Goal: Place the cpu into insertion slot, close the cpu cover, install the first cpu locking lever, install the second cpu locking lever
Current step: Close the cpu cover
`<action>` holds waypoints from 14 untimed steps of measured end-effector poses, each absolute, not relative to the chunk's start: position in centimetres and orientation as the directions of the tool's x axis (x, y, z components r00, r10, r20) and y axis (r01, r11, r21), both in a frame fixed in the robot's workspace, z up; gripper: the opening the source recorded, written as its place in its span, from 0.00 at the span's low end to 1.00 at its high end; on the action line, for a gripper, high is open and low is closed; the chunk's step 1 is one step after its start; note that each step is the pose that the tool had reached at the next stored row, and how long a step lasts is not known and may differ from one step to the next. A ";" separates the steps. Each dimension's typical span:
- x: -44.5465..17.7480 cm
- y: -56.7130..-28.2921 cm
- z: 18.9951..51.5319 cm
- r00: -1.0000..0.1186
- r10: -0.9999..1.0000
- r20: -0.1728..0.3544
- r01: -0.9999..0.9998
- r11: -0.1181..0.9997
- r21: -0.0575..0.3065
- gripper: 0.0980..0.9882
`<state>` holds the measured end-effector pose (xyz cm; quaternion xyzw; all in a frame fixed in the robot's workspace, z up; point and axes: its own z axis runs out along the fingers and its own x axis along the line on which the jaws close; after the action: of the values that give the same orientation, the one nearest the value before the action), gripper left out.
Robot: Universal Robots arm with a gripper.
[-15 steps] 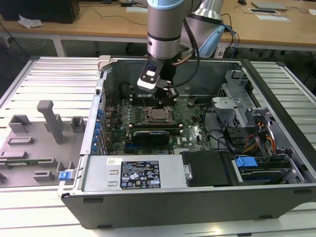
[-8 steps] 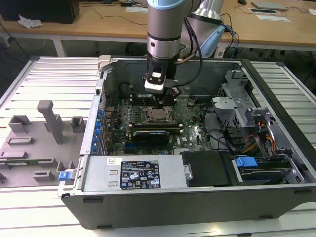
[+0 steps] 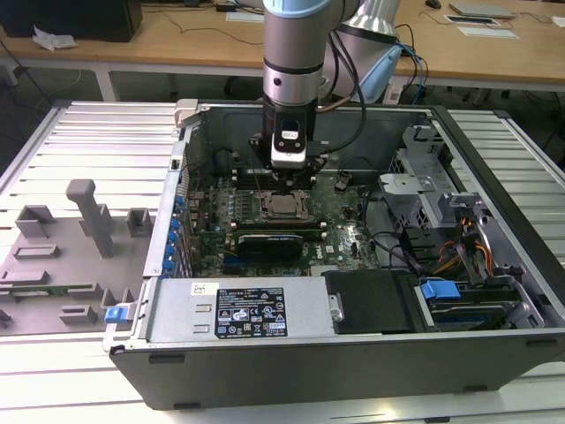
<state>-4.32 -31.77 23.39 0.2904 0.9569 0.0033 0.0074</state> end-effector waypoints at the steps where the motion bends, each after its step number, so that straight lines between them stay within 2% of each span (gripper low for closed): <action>1: -4.3 -31.8 23.4 -0.850 0.527 -0.012 0.527 0.850 0.011 0.01; 14: -4.3 -31.8 23.2 -0.971 0.238 -0.012 0.238 0.971 0.011 0.01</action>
<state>-4.32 -31.77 23.18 0.1199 0.9928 0.0046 0.0068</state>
